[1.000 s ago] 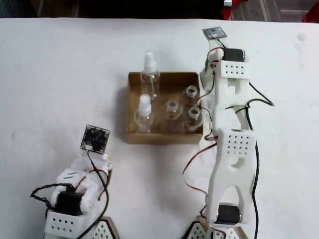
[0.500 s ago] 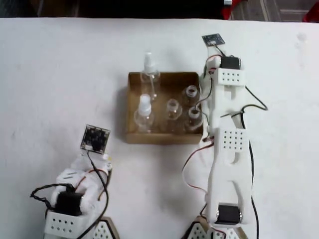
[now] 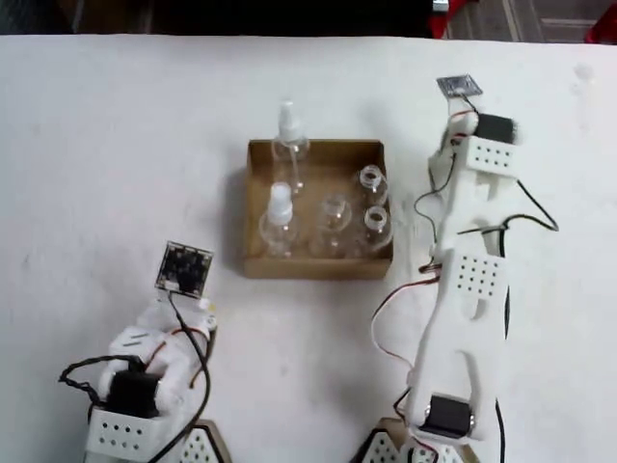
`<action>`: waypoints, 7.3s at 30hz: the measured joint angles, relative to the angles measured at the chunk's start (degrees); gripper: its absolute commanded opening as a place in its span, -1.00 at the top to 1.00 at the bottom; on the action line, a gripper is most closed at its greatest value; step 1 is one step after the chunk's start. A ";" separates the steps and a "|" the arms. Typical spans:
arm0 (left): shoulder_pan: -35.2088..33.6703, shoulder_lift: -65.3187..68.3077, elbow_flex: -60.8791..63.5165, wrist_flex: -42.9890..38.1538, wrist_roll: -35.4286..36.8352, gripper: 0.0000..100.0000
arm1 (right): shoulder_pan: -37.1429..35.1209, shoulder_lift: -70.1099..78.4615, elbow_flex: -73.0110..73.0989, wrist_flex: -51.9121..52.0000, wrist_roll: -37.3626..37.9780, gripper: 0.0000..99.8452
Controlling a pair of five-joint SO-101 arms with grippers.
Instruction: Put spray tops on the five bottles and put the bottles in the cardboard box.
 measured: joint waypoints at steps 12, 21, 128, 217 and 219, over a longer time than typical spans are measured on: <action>0.00 0.00 0.00 0.00 0.00 0.95 | 5.19 0.00 0.00 0.53 4.13 0.59; 0.00 0.00 0.00 0.00 0.00 0.95 | 2.55 -3.34 0.00 0.53 4.31 0.61; 0.00 0.00 0.00 1.93 0.00 0.95 | -29.54 -120.26 124.92 -89.05 -10.29 0.97; 0.00 0.00 0.00 1.93 0.00 0.95 | -23.38 -110.86 124.48 -87.12 -8.88 0.97; 0.00 0.00 0.00 1.93 0.00 0.95 | -23.38 -110.86 124.48 -87.12 -8.88 0.97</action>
